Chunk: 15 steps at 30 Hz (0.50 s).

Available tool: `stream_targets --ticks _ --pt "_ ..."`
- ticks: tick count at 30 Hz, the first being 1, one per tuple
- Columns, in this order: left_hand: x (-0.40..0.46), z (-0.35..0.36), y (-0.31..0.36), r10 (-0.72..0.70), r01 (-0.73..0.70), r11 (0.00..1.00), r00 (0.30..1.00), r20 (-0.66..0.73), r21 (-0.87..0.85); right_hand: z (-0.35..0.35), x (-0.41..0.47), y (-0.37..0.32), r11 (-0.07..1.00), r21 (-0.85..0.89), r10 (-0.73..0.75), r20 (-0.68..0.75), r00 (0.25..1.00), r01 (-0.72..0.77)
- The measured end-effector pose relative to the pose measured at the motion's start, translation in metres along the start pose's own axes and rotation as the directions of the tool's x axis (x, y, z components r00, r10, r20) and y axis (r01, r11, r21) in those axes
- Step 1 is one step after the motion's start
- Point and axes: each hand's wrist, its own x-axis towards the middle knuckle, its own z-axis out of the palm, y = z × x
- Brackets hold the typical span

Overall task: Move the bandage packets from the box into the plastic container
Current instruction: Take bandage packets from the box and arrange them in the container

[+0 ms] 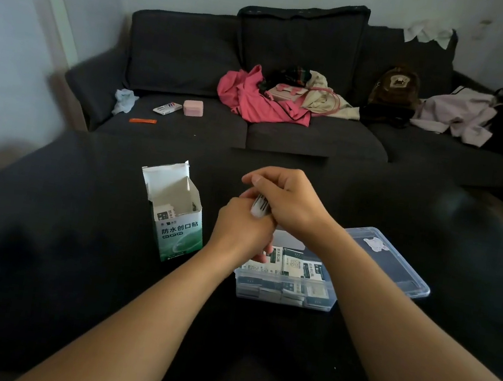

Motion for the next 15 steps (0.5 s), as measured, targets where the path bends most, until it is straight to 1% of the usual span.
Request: stream_targets --ticks 3,6,9,12,13,15 --pt "0.0 -0.001 0.007 -0.037 0.035 0.999 0.997 0.069 0.038 -0.005 -0.002 -0.002 1.0 -0.003 0.002 -0.011 1.0 -0.002" --pt "-0.001 -0.003 0.008 -0.055 0.054 0.998 0.995 0.086 0.013 -0.006 -0.005 -0.003 0.999 0.007 0.04 0.06 0.997 -0.041" --pt "0.001 -0.004 0.003 -0.019 0.021 0.999 0.996 0.083 -0.032 -0.009 -0.007 -0.003 0.999 0.001 0.043 0.131 0.99 -0.044" --pt "0.004 -0.005 0.001 0.016 -0.014 0.999 0.996 0.092 -0.029 -0.019 -0.007 -0.003 0.999 -0.014 0.032 0.134 0.99 -0.031" --pt "0.004 -0.006 0.001 0.008 -0.002 0.999 0.992 0.128 -0.045 -0.023 -0.008 -0.003 0.999 0.0 0.033 0.127 0.991 -0.034" --pt "0.005 -0.007 0.003 -0.051 0.096 0.985 0.956 0.29 -0.142 -0.028 -0.009 -0.002 0.998 0.038 0.04 0.115 0.993 -0.045"
